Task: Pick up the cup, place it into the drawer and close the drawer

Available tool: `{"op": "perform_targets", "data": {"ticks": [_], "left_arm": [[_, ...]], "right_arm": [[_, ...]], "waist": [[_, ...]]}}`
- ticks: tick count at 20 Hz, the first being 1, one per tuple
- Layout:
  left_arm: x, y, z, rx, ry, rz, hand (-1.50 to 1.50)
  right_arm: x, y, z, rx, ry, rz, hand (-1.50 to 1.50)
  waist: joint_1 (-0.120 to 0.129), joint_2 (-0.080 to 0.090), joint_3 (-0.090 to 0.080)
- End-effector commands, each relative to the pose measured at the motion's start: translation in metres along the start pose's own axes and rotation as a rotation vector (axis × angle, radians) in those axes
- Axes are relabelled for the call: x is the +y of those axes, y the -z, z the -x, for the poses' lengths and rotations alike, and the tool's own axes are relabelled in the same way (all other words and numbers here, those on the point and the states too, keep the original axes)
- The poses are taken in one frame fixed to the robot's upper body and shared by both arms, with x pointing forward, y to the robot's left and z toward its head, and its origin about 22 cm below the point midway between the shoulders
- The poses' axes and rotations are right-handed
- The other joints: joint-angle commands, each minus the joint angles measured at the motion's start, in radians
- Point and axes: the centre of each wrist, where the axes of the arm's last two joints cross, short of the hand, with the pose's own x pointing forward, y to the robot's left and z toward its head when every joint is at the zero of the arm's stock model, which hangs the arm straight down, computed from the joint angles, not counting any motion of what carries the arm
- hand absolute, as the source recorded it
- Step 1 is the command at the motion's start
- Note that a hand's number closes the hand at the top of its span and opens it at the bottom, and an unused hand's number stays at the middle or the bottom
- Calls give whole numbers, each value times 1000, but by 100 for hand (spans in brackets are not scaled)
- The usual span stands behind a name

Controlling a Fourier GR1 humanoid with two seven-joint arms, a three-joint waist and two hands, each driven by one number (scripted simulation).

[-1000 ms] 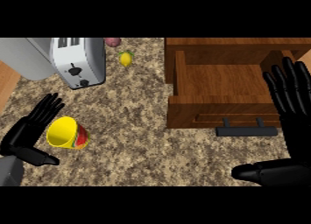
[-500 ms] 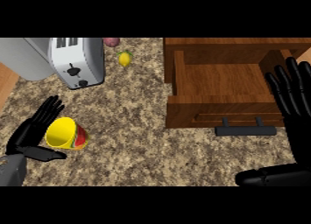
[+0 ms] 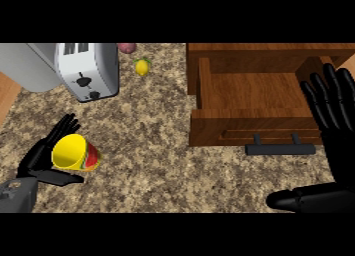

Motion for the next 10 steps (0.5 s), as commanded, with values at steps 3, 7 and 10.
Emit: {"op": "perform_targets", "data": {"ticks": [3,7,10], "left_arm": [[2,-1,5,-95,-123,84,-150],[-7,1,11,-95,-151,91,-150],[-6,-2,13,-107,-172,75,-150]], "right_arm": [[-3,5,4,-3,0,-14,-150],[-2,-2,-7,-4,13,-3,-150],[2,-11,-6,-2,17,-17,-150]], "waist": [[-4,3,-1],[-9,1,-1],[-8,1,-1]]}}
